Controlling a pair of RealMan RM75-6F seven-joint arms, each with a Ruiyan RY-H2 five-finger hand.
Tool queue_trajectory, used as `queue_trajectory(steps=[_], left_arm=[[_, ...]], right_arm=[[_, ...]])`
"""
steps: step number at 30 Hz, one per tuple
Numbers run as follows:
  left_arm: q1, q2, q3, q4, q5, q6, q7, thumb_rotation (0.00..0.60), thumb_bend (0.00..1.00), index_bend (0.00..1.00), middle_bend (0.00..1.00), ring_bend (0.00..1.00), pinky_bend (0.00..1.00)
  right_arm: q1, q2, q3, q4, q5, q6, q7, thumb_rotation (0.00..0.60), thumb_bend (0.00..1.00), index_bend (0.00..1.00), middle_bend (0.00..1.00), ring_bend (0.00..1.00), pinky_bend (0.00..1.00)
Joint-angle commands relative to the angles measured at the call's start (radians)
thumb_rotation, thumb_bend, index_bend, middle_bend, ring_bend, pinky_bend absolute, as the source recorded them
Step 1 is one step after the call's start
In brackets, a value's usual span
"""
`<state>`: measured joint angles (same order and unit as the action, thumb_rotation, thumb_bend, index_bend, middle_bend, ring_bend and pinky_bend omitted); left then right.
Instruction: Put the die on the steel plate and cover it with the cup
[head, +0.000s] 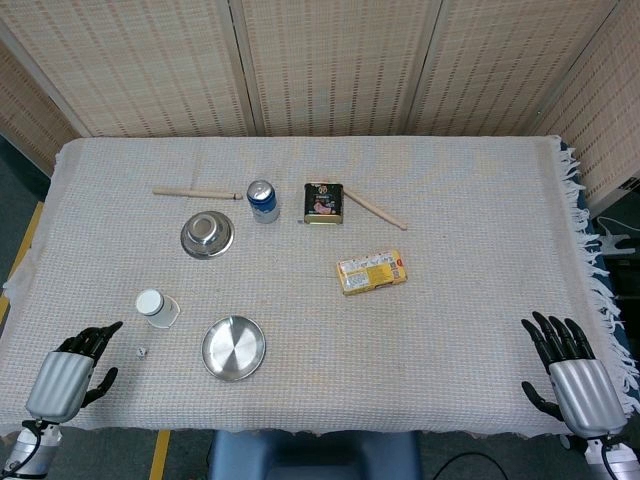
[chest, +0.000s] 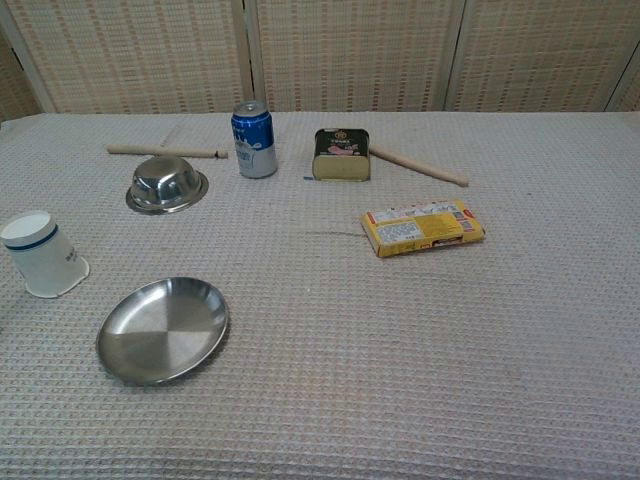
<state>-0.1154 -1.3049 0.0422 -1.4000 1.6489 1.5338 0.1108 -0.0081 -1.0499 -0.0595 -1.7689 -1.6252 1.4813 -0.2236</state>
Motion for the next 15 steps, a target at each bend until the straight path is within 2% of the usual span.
queue_trajectory(steps=[1, 9, 12, 14, 15], left_arm=[[-0.001, 0.004, 0.007, -0.012, -0.013, -0.03, 0.02, 0.6, 0.35, 0.12, 0.24, 0.22, 0.4], [-0.026, -0.003, 0.019, -0.029, -0.075, -0.161, 0.085, 0.6, 0.35, 0.1, 0.29, 0.24, 0.4], [-0.04, -0.029, 0.005, 0.0, -0.091, -0.182, 0.104, 0.6, 0.35, 0.13, 0.44, 0.38, 0.5], [-0.049, -0.052, -0.003, 0.03, -0.095, -0.191, 0.109, 0.6, 0.35, 0.16, 0.63, 0.56, 0.68], [-0.053, -0.062, -0.007, 0.042, -0.098, -0.195, 0.11, 0.6, 0.35, 0.18, 0.7, 0.62, 0.73]], right_arm=[[0.0, 0.001, 0.001, 0.001, -0.001, 0.002, 0.002, 0.571, 0.17, 0.0, 0.0, 0.0, 0.0], [-0.001, 0.005, 0.003, 0.002, -0.001, 0.005, 0.01, 0.57, 0.17, 0.0, 0.0, 0.0, 0.0], [0.0, 0.003, 0.005, 0.001, 0.0, 0.004, 0.008, 0.571, 0.17, 0.0, 0.0, 0.0, 0.0], [-0.001, 0.002, 0.005, 0.0, 0.001, 0.004, 0.005, 0.572, 0.17, 0.0, 0.0, 0.0, 0.0], [-0.001, 0.002, 0.006, -0.001, 0.002, 0.004, 0.003, 0.573, 0.17, 0.0, 0.0, 0.0, 0.0]])
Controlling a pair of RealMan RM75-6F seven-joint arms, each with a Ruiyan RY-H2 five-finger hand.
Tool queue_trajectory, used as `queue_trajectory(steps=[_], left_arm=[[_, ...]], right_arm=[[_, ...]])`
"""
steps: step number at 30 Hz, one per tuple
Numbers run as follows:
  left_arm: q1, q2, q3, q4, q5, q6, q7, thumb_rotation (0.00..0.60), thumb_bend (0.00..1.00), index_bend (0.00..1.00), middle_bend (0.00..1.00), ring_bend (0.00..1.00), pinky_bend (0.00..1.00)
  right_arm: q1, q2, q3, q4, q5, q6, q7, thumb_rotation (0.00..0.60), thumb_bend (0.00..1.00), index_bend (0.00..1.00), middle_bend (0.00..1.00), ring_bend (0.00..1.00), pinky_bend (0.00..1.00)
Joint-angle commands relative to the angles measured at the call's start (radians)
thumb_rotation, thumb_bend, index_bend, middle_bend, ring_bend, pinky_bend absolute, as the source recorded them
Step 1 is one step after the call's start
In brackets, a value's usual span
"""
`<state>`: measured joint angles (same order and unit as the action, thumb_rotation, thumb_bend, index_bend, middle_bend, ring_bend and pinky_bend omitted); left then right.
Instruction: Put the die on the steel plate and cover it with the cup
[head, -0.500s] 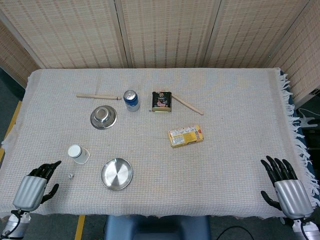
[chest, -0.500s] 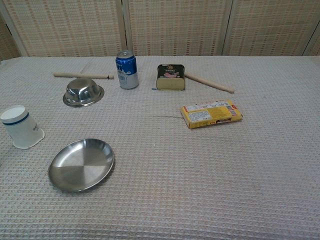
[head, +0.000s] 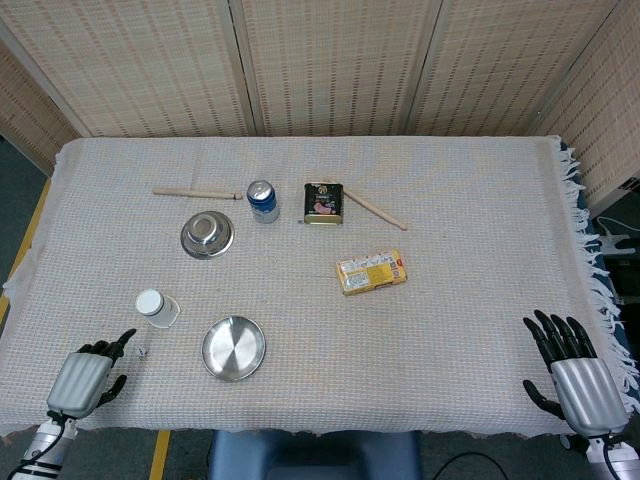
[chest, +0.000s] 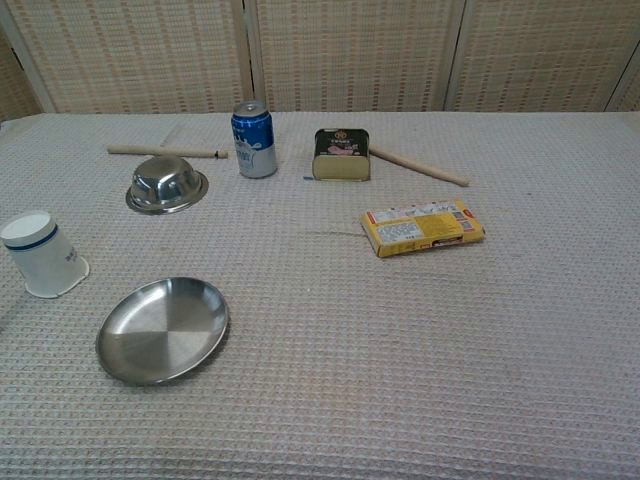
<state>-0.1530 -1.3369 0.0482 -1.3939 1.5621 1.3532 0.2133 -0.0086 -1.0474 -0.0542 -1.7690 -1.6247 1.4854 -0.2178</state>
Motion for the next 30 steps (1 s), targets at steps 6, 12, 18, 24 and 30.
queue_trajectory(steps=[6, 12, 18, 24, 30], left_arm=[[-0.035, -0.09, -0.037, 0.121, -0.047, -0.047, 0.045, 0.6, 0.35, 0.28, 0.92, 0.79, 0.85], [-0.046, -0.126, -0.04, 0.184, -0.061, -0.07, 0.041, 0.6, 0.34, 0.39, 0.98, 0.84, 0.88], [-0.057, -0.16, -0.035, 0.24, -0.041, -0.063, 0.008, 0.6, 0.35, 0.4, 0.99, 0.84, 0.89], [-0.073, -0.187, -0.03, 0.27, -0.029, -0.072, 0.004, 0.6, 0.35, 0.4, 0.99, 0.84, 0.89], [-0.083, -0.21, -0.032, 0.293, -0.033, -0.082, 0.022, 0.6, 0.35, 0.43, 1.0, 0.85, 0.89]], right_arm=[[0.001, -0.005, 0.004, -0.001, 0.012, -0.007, -0.011, 0.572, 0.17, 0.0, 0.0, 0.0, 0.0], [0.006, -0.007, 0.007, -0.002, 0.026, -0.021, -0.015, 0.572, 0.17, 0.0, 0.0, 0.0, 0.0], [0.008, -0.007, 0.007, -0.005, 0.031, -0.026, -0.018, 0.571, 0.17, 0.0, 0.0, 0.0, 0.0], [0.007, -0.006, 0.008, -0.008, 0.037, -0.028, -0.022, 0.571, 0.17, 0.0, 0.0, 0.0, 0.0], [0.009, -0.004, 0.009, -0.009, 0.044, -0.033, -0.022, 0.574, 0.17, 0.0, 0.0, 0.0, 0.0]])
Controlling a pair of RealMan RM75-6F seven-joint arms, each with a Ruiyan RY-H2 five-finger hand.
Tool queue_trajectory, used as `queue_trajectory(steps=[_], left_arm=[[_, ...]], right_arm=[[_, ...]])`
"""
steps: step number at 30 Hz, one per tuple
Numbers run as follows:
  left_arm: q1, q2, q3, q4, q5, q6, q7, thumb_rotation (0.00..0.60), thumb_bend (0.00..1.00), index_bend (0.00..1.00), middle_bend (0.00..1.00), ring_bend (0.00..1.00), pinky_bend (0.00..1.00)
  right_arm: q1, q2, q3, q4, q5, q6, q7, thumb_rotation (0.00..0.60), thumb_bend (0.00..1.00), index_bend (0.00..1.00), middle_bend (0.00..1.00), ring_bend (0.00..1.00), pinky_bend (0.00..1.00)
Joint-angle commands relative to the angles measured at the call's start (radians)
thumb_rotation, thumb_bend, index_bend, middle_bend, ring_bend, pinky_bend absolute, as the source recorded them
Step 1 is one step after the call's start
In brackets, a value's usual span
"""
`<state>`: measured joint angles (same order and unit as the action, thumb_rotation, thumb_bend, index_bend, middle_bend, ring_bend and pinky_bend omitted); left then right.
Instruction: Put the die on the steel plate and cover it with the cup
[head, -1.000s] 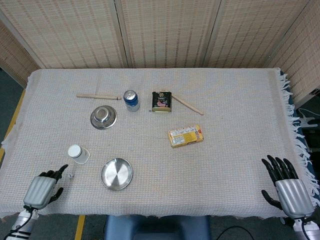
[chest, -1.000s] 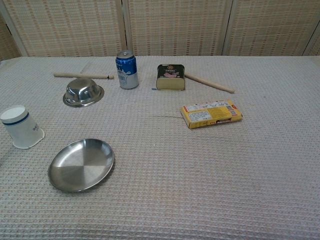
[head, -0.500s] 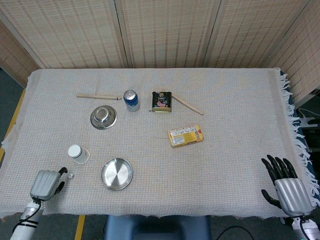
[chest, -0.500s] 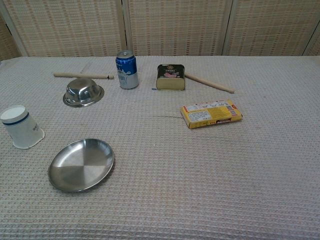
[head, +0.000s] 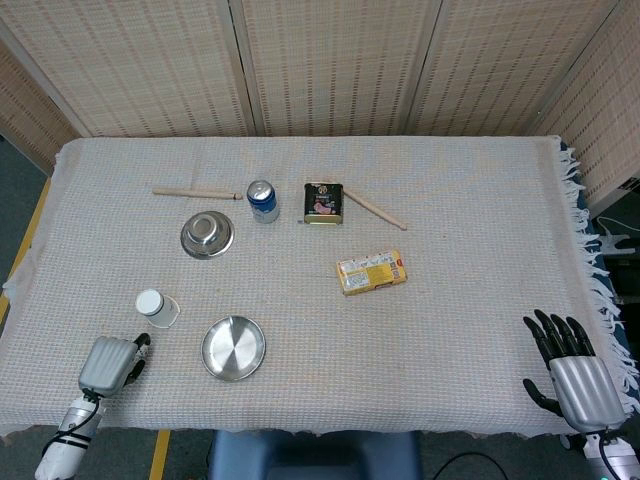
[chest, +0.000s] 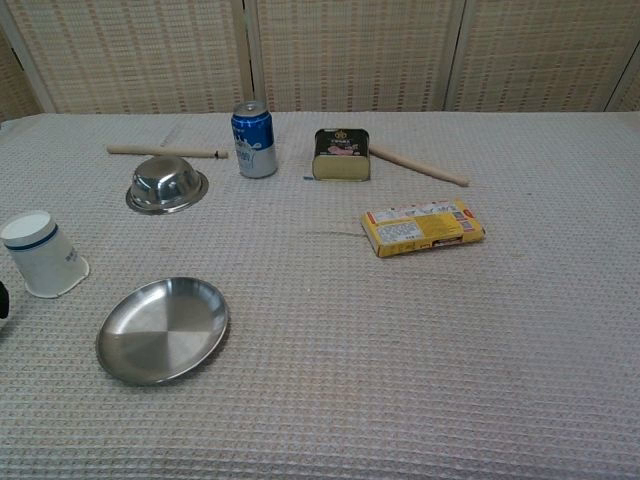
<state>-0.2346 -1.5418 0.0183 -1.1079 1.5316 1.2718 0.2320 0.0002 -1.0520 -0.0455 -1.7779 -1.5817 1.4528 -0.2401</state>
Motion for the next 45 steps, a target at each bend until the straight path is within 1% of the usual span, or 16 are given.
queue_trajectory(steps=[1, 6, 13, 20, 27, 30, 32, 35, 37, 40, 42, 45], left_arm=[[-0.002, -0.009, -0.003, 0.013, -0.005, 0.002, 0.005, 0.6, 0.35, 0.44, 1.0, 0.85, 0.89], [-0.003, -0.018, -0.005, 0.034, -0.011, 0.003, 0.014, 0.6, 0.35, 0.46, 1.0, 0.85, 0.89], [-0.006, -0.019, -0.003, 0.035, -0.012, 0.003, 0.006, 0.6, 0.35, 0.47, 1.0, 0.85, 0.89], [-0.011, -0.025, -0.001, 0.046, -0.012, -0.002, -0.02, 0.6, 0.33, 0.52, 1.0, 0.85, 0.89], [-0.009, -0.023, -0.001, 0.041, -0.003, 0.023, -0.029, 0.6, 0.33, 0.58, 1.0, 0.87, 0.91], [-0.004, -0.009, 0.005, 0.005, 0.025, 0.066, -0.053, 0.6, 0.33, 0.59, 1.0, 0.88, 0.92], [-0.008, 0.007, 0.01, -0.038, 0.053, 0.092, -0.073, 0.6, 0.33, 0.59, 1.0, 0.89, 0.93], [-0.025, 0.016, 0.01, -0.095, 0.087, 0.108, -0.057, 0.6, 0.33, 0.58, 1.0, 0.9, 0.94], [-0.051, 0.012, 0.004, -0.139, 0.108, 0.094, -0.012, 0.6, 0.33, 0.58, 1.0, 0.9, 0.94], [-0.087, 0.002, -0.009, -0.192, 0.109, 0.049, 0.049, 0.6, 0.33, 0.56, 1.0, 0.9, 0.94], [-0.121, -0.013, -0.024, -0.212, 0.097, -0.001, 0.083, 0.6, 0.33, 0.56, 1.0, 0.9, 0.94], [-0.154, -0.031, -0.044, -0.223, 0.078, -0.049, 0.128, 0.6, 0.33, 0.56, 1.0, 0.9, 0.94]], right_arm=[[0.0, 0.001, 0.001, 0.0, 0.001, 0.0, 0.001, 0.574, 0.17, 0.0, 0.0, 0.0, 0.0], [0.001, 0.001, 0.001, -0.001, 0.003, -0.001, -0.001, 0.574, 0.17, 0.0, 0.0, 0.0, 0.0], [0.001, 0.0, 0.0, -0.002, 0.003, -0.002, -0.004, 0.573, 0.17, 0.0, 0.0, 0.0, 0.0], [0.001, -0.001, 0.001, -0.001, 0.006, -0.002, -0.003, 0.573, 0.17, 0.0, 0.0, 0.0, 0.0], [0.002, -0.001, 0.001, -0.001, 0.007, -0.004, -0.006, 0.575, 0.17, 0.0, 0.0, 0.0, 0.0], [0.002, -0.003, 0.001, -0.001, 0.008, -0.005, -0.008, 0.574, 0.17, 0.0, 0.0, 0.0, 0.0], [0.003, -0.004, 0.0, -0.002, 0.007, -0.006, -0.009, 0.574, 0.17, 0.0, 0.0, 0.0, 0.0], [0.004, -0.006, -0.001, -0.001, 0.005, -0.009, -0.013, 0.574, 0.17, 0.0, 0.0, 0.0, 0.0], [0.005, -0.007, -0.003, 0.0, 0.003, -0.011, -0.015, 0.574, 0.17, 0.0, 0.0, 0.0, 0.0], [0.007, -0.008, -0.002, 0.002, 0.003, -0.012, -0.015, 0.574, 0.17, 0.0, 0.0, 0.0, 0.0], [0.007, -0.008, -0.001, 0.004, 0.004, -0.013, -0.012, 0.573, 0.17, 0.0, 0.0, 0.0, 0.0], [0.006, -0.006, -0.001, 0.006, 0.003, -0.009, -0.005, 0.574, 0.17, 0.0, 0.0, 0.0, 0.0]])
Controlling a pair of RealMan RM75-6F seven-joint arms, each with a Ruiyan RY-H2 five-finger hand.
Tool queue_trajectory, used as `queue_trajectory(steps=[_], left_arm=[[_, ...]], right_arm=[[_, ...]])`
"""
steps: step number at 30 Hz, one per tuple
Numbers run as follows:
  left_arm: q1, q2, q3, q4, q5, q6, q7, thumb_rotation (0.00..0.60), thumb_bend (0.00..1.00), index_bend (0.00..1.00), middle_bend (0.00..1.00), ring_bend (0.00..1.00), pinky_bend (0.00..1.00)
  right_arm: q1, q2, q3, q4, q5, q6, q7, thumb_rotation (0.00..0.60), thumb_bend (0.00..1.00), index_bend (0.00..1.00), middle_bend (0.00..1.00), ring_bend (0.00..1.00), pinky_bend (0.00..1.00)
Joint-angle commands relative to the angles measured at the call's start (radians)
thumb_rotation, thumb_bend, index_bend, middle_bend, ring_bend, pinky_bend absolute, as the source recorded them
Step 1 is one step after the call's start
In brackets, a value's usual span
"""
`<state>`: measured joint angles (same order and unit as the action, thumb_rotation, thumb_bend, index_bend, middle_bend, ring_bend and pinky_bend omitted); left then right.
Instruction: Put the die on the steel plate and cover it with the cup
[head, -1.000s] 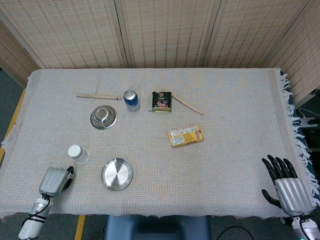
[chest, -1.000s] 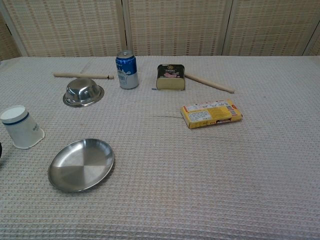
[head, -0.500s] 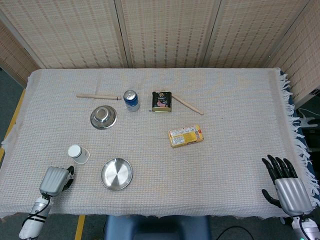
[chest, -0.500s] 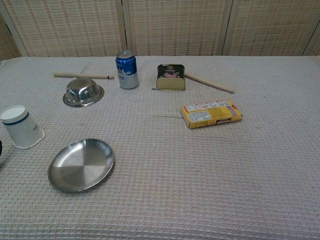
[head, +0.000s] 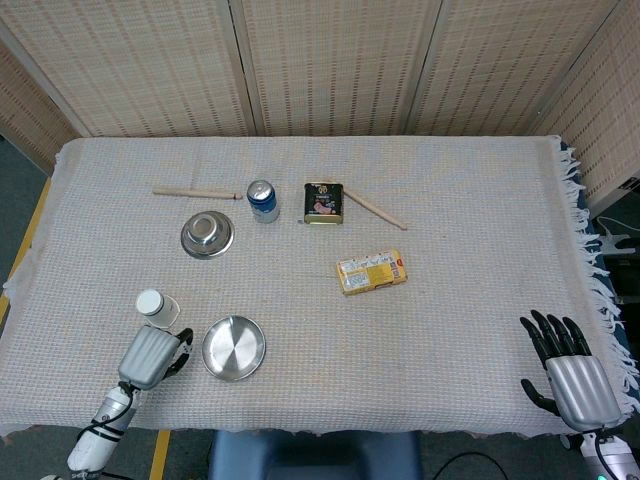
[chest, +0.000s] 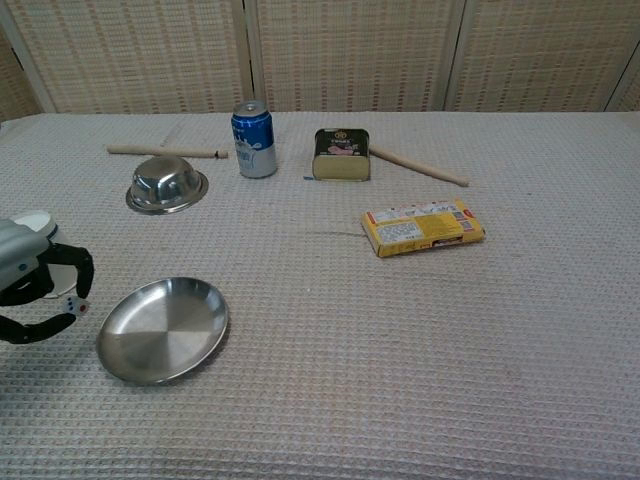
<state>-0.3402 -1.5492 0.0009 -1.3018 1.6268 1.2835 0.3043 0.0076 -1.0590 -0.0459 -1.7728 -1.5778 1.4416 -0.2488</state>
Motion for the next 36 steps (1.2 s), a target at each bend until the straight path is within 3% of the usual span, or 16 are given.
queue_trajectory(steps=[1, 21, 28, 33, 36], left_arm=[[-0.055, -0.028, -0.029, -0.031, -0.019, -0.068, 0.065, 0.6, 0.34, 0.55, 1.0, 0.9, 0.94], [-0.116, -0.095, -0.043, -0.052, -0.086, -0.152, 0.203, 0.6, 0.33, 0.51, 1.0, 0.9, 0.94], [-0.125, -0.073, -0.026, -0.084, -0.098, -0.177, 0.184, 0.6, 0.33, 0.33, 1.0, 0.9, 0.94], [-0.122, -0.055, -0.018, -0.11, -0.08, -0.147, 0.176, 0.6, 0.32, 0.28, 1.0, 0.9, 0.94], [-0.096, -0.013, -0.006, -0.149, -0.023, -0.052, 0.141, 0.6, 0.32, 0.27, 0.94, 0.9, 0.93]], right_arm=[[-0.002, 0.002, 0.0, 0.002, -0.002, 0.005, 0.005, 0.575, 0.17, 0.0, 0.0, 0.0, 0.0], [0.002, 0.005, -0.002, -0.001, 0.001, -0.004, 0.011, 0.575, 0.17, 0.0, 0.0, 0.0, 0.0], [0.005, 0.004, -0.001, 0.003, 0.004, -0.009, 0.014, 0.575, 0.17, 0.0, 0.0, 0.0, 0.0], [0.004, 0.004, -0.001, 0.001, 0.003, -0.006, 0.011, 0.574, 0.17, 0.0, 0.0, 0.0, 0.0], [0.003, 0.007, -0.001, 0.0, 0.001, -0.002, 0.016, 0.574, 0.17, 0.0, 0.0, 0.0, 0.0]])
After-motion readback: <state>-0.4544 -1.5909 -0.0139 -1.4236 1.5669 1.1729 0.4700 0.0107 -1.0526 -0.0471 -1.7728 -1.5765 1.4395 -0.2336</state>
